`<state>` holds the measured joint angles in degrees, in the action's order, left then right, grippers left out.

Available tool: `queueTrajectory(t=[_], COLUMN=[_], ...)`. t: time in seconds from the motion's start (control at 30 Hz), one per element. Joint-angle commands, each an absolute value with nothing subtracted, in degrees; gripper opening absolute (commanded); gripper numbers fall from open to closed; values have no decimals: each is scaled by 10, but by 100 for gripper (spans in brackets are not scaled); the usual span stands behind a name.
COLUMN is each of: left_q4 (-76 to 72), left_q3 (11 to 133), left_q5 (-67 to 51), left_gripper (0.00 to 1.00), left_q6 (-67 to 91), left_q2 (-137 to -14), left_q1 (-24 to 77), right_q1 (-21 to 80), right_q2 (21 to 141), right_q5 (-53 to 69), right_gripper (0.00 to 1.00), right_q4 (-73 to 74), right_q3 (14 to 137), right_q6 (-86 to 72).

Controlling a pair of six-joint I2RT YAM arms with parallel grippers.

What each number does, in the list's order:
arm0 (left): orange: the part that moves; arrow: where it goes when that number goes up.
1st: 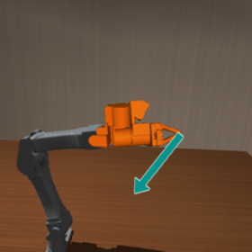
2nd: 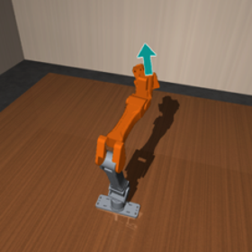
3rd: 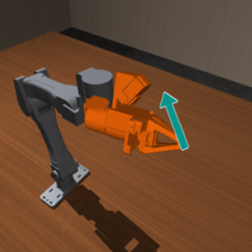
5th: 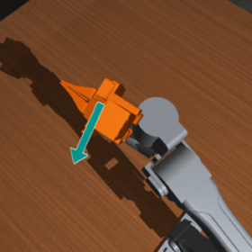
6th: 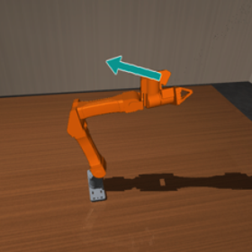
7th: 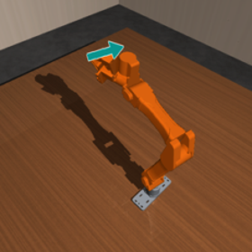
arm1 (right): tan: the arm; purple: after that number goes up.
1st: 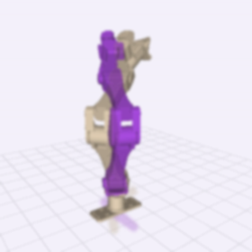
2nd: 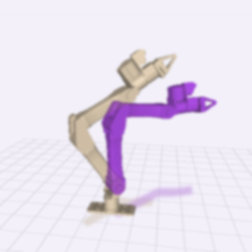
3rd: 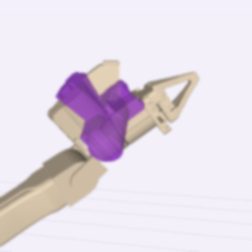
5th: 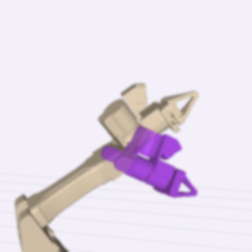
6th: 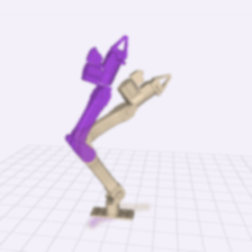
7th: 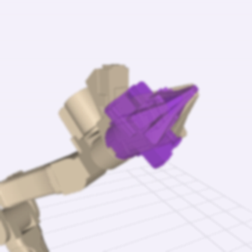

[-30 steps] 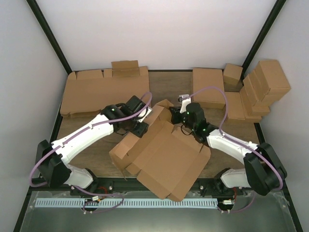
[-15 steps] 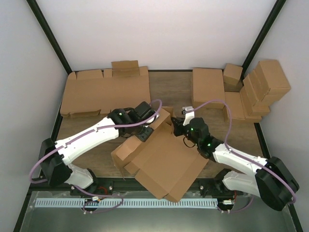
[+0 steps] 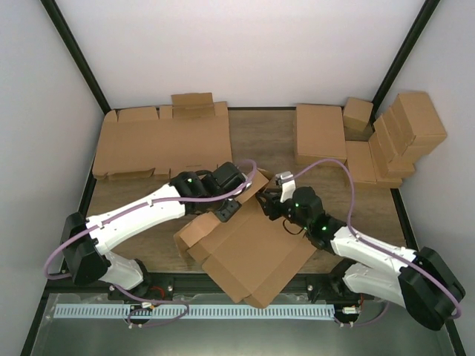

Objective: Fold the paper box

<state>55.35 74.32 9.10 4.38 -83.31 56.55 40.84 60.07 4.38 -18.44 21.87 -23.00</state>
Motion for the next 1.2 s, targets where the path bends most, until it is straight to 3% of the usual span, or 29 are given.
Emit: queueTrajectory(t=[0.0,0.17,0.4,0.7,0.87,1.03,1.17], left_q4=[532,533,531,532,532,529,528], left_q3=[756,754,751,746,745,744,743], left_q5=[74,82,84,86,85,84,85], left_gripper=[55,55,55,55,55,55,55], left_q6=[12,12,13,13,11,12,11], left_q2=[-836,-839,-839,-837,-836,-836,-836], left_q1=[584,584,584,585,585,585,586], right_q1=[416,416,393,262,200,96,81], right_q2=[578,562,510,476,523,616,714], right_q5=[34,50,86,219,241,392,447], right_gripper=[45,61,69,77,78,83,75], right_q4=[-131,-86,-15,3,3,-47,-60], right_q3=[225,234,247,281,321,348,381], right_q6=[-230,-234,-212,-188,-184,-219,-219])
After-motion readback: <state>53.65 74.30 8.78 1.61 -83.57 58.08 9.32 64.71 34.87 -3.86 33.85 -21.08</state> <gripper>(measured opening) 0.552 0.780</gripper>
